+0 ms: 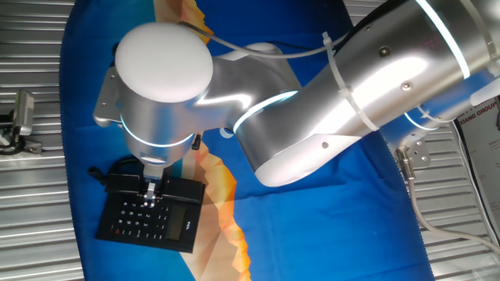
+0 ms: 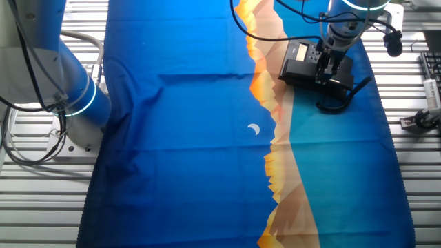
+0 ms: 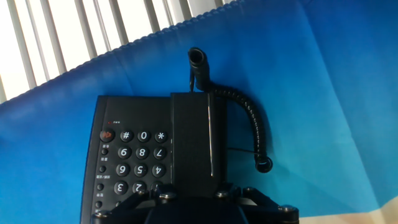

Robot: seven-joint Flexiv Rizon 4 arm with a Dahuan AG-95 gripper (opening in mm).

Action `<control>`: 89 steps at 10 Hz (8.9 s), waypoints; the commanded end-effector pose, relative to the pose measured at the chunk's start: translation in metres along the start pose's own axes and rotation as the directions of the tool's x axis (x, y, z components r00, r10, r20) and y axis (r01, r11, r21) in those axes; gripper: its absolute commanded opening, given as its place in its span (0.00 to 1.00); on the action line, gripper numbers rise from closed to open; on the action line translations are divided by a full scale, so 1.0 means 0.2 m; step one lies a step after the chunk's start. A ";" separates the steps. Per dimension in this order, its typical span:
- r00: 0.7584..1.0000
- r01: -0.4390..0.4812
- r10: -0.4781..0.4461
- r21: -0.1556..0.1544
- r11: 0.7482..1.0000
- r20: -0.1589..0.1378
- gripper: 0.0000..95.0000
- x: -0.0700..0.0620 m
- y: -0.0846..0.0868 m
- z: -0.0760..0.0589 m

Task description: Place the handset of the telephone on the corresponding phone cradle

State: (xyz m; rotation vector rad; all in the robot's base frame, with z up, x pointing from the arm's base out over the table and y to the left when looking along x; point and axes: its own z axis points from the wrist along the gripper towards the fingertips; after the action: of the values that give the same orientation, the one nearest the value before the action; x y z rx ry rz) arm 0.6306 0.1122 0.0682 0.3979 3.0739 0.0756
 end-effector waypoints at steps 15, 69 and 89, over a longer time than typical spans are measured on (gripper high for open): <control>1.000 -0.001 0.001 0.000 1.000 0.002 0.00 -0.01 0.00 0.01; 1.000 0.008 -0.008 -0.003 1.000 0.007 0.00 0.00 -0.03 0.05; 0.999 0.042 -0.042 0.002 0.999 0.011 0.80 0.01 -0.03 0.04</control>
State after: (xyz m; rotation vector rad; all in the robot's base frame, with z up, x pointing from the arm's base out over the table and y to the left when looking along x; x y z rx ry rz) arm 0.6287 0.1075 0.0606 0.3281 3.0695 0.0692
